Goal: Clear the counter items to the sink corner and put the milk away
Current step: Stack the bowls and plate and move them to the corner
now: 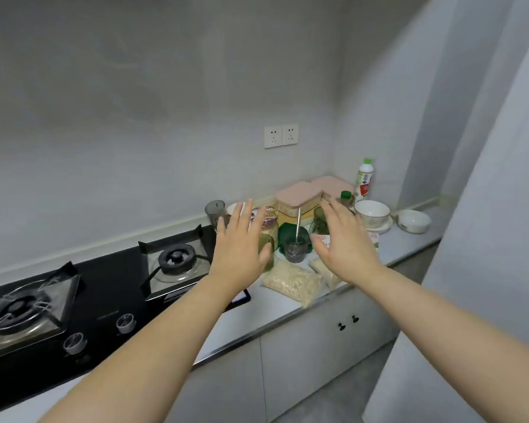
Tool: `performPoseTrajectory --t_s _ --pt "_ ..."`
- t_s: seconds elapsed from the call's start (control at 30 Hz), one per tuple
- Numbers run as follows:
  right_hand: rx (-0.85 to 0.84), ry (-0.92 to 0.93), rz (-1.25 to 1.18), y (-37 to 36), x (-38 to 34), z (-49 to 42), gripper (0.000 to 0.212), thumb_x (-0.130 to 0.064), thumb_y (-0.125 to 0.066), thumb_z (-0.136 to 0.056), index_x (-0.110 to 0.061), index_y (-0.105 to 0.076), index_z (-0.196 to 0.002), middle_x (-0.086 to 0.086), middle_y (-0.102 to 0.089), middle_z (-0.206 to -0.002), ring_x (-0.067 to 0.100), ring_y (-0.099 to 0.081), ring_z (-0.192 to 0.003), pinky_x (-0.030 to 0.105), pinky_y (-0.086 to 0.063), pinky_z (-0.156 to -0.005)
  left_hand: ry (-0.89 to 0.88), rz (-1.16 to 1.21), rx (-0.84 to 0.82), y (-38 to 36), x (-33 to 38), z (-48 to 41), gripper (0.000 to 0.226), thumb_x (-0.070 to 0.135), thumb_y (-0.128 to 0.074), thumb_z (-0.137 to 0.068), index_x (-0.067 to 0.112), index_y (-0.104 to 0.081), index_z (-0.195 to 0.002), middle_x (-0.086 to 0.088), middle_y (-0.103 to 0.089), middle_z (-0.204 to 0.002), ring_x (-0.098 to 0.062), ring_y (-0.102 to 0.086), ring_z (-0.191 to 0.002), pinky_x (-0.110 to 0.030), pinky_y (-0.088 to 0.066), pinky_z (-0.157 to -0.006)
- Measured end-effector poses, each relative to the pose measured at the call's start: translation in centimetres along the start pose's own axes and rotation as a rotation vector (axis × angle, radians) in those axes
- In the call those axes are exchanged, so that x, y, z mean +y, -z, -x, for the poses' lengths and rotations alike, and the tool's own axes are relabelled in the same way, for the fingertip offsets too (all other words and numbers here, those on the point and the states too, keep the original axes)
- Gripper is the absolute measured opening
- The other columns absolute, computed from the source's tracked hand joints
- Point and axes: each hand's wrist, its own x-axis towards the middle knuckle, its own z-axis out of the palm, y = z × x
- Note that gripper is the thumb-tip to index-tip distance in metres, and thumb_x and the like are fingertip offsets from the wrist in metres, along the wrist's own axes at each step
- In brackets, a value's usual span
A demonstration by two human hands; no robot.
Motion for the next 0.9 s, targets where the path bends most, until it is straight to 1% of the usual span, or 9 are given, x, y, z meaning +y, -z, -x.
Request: performPoseTrajectory --t_s 0.1,0.2,0.37,0.5,0.6,0.7,0.77,0.83,0.9 --pt "-0.024 -0.004 -0.036 -2.5 1.2 -3.1 0.068 -0.042 -0.043 -0.093 -0.014 -0.016 -0.149 0.008 -0.012 -0.158 0.02 -0.011 -0.145 0.045 -0.013 -0.118 0.013 -0.02 -0.03 -2.5 -1.6 -2.8 0.065 0.039 -0.038 -0.096 0.019 -0.009 -0.151 -0.006 0.001 -0.159 -0.023 0.004 -0.146 -0.05 -0.006 -0.118" --pt "-0.076 0.038 -0.048 -5.7 2.7 -6.5 0.07 -0.043 -0.044 -0.092 -0.018 -0.014 -0.15 0.007 -0.012 -0.158 0.021 -0.013 -0.145 0.043 -0.01 -0.117 0.009 -0.042 -0.074 -6.3 -2.9 -6.3 0.067 0.039 -0.039 -0.096 0.019 -0.006 -0.151 -0.005 0.001 -0.159 -0.022 0.004 -0.146 -0.049 -0.006 -0.117" --pt "-0.161 0.106 -0.035 -10.7 6.9 -14.1 0.073 -0.044 -0.042 -0.093 -0.017 -0.005 -0.151 0.005 -0.01 -0.158 0.019 -0.01 -0.145 0.042 -0.009 -0.117 0.075 -0.041 -0.134 -12.3 -4.2 -13.2 0.068 0.037 -0.04 -0.095 0.019 -0.006 -0.151 -0.005 0.002 -0.159 -0.022 0.003 -0.146 -0.047 -0.004 -0.117" --pt "-0.219 0.147 -0.054 -14.5 8.7 -18.1 0.068 -0.043 -0.042 -0.093 -0.015 -0.015 -0.149 0.006 -0.013 -0.157 0.019 -0.012 -0.145 0.04 -0.012 -0.116 0.138 0.013 -0.232 -16.3 -5.2 -15.3 0.068 0.036 -0.039 -0.096 0.019 -0.004 -0.151 -0.004 0.005 -0.159 -0.021 0.004 -0.146 -0.044 -0.003 -0.117" --pt "-0.304 0.155 -0.087 -17.5 8.7 -19.3 0.067 -0.04 -0.044 -0.093 -0.015 -0.016 -0.149 0.007 -0.015 -0.157 0.021 -0.013 -0.144 0.039 -0.014 -0.118 0.195 0.047 -0.303 -18.7 -6.9 -15.2 0.066 0.037 -0.038 -0.097 0.019 -0.004 -0.151 -0.003 0.005 -0.159 -0.019 0.005 -0.146 -0.042 -0.002 -0.117" --pt "-0.357 0.174 -0.117 -20.3 8.4 -20.4 0.068 -0.04 -0.046 -0.093 -0.014 -0.018 -0.149 0.006 -0.016 -0.157 0.02 -0.013 -0.144 0.04 -0.012 -0.119 0.253 0.087 -0.32 -20.0 -9.4 -15.8 0.065 0.035 -0.039 -0.097 0.016 -0.007 -0.151 -0.005 0.001 -0.159 -0.02 -0.001 -0.146 -0.042 -0.007 -0.119" --pt "-0.381 0.189 -0.139 -21.8 7.8 -21.0 0.067 -0.038 -0.046 -0.093 -0.015 -0.017 -0.149 0.004 -0.014 -0.157 0.017 -0.008 -0.145 0.041 -0.009 -0.119 0.317 0.151 -0.323 -20.6 -11.3 -16.3 0.065 0.03 -0.043 -0.096 0.013 -0.01 -0.15 -0.008 -0.004 -0.158 -0.021 -0.005 -0.146 -0.04 -0.01 -0.119" --pt "-0.408 0.195 -0.149 -23.1 6.9 -20.6 0.067 -0.037 -0.046 -0.093 -0.016 -0.017 -0.149 0.003 -0.01 -0.158 0.016 -0.003 -0.146 0.04 -0.004 -0.12 0.411 0.235 -0.357 -21.5 -13.0 -16.4 0.066 0.023 -0.049 -0.094 0.01 -0.015 -0.149 -0.011 -0.014 -0.156 -0.024 -0.013 -0.144 -0.035 -0.012 -0.118" --pt "-0.42 0.184 -0.166 -24.4 5.7 -20.5 0.067 -0.035 -0.047 -0.093 -0.016 -0.017 -0.149 0.003 -0.009 -0.158 0.017 -0.001 -0.146 0.039 0.0 -0.117 0.498 0.304 -0.407 -22.5 -14.9 -16.6 0.064 0.018 -0.051 -0.09 0.009 -0.024 -0.147 -0.012 -0.029 -0.151 -0.027 -0.024 -0.139 -0.036 -0.022 -0.115"
